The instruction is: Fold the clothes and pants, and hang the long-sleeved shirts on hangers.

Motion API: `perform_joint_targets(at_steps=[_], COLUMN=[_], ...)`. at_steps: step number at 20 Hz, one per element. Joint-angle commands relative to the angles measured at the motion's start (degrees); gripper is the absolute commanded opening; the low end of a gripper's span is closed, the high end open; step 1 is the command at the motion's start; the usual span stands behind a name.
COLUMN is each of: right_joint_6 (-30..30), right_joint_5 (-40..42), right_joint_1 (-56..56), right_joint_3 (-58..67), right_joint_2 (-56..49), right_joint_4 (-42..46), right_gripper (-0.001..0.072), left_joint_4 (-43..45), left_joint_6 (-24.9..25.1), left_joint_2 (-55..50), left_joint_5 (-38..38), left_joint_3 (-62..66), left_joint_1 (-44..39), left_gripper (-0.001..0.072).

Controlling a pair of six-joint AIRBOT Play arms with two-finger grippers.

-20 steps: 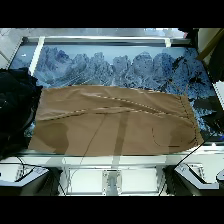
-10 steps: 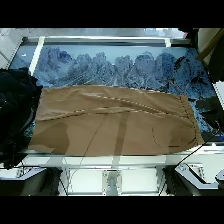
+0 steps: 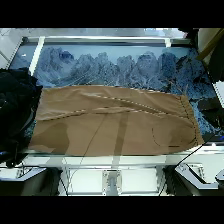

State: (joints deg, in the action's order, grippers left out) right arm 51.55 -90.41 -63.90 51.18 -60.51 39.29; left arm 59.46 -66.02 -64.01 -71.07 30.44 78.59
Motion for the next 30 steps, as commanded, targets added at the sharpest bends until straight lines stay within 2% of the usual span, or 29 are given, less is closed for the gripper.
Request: perform_joint_targets(at_steps=[1, 4, 5, 9, 10, 11, 13, 14, 18, 21, 22, 25, 27, 30], right_joint_6=[0.0, -0.1, -0.1, 0.0, 0.0, 0.0, -0.1, -0.2, -0.2, -0.3, -0.9, 2.1, 2.2, 2.5], right_joint_5=[0.0, 0.0, 0.0, -0.7, -1.0, -1.4, -1.2, -1.1, 1.2, 5.0, 7.1, 15.5, 19.3, 19.2], right_joint_1=[0.0, 0.0, 0.0, 0.0, 0.0, 0.0, 0.0, 0.0, -1.9, -12.0, -16.8, -25.9, -25.8, -24.1], right_joint_3=[0.0, 0.0, 0.0, 0.0, 0.0, 0.0, 0.4, 1.4, 4.1, -3.7, -7.8, -16.8, -19.0, -19.2], right_joint_2=[0.1, 0.1, 0.1, 0.1, 0.1, 0.1, 0.2, 0.2, 0.3, 0.5, 0.5, 0.5, 0.0, -3.5], right_joint_4=[-0.5, -0.5, -0.5, -0.7, -0.7, -0.7, -0.5, -0.1, 9.4, 13.4, 13.6, 10.3, 11.1, 12.2], right_gripper=[0.0455, 0.0455, 0.0455, 0.0455, 0.0455, 0.0455, 0.0453, 0.0447, 0.0447, 0.0447, 0.0447, 0.0447, 0.0447, 0.0447], left_joint_4=[-0.4, -0.4, -0.4, -1.6, -2.7, -3.4, -3.6, -3.6, -4.7, -4.7, -4.7, -4.7, -4.7, -4.7], left_joint_6=[0.0, 0.0, 0.0, 0.0, 0.0, 0.1, 0.1, 0.1, 0.6, 0.5, 0.5, 0.5, 0.5, 0.5], left_joint_2=[0.0, -1.7, -2.8, -7.2, -7.5, -7.4, -6.8, -6.4, -3.5, -0.9, -0.1, 0.7, 0.7, 0.7], left_joint_5=[2.9, 3.2, 3.2, 3.2, 3.2, 3.2, 2.9, 2.9, 2.7, 2.5, 2.5, 2.7, 2.7, 2.7], left_joint_3=[-0.3, -0.3, -0.3, -0.3, -0.3, -0.2, -0.1, -0.1, -0.1, -0.1, -0.1, -0.1, -0.1, -0.1], left_joint_1=[-3.8, -7.1, -8.1, -10.4, -10.3, -10.3, -10.3, -10.3, -10.3, -10.3, -10.3, -10.3, -10.3, -10.3], left_gripper=[0.0542, 0.0515, 0.0463, 0.0461, 0.0421, 0.0273, 0.0050, 0.0014, 0.0014, 0.0014, 0.0014, 0.0013, 0.0013, 0.0014])
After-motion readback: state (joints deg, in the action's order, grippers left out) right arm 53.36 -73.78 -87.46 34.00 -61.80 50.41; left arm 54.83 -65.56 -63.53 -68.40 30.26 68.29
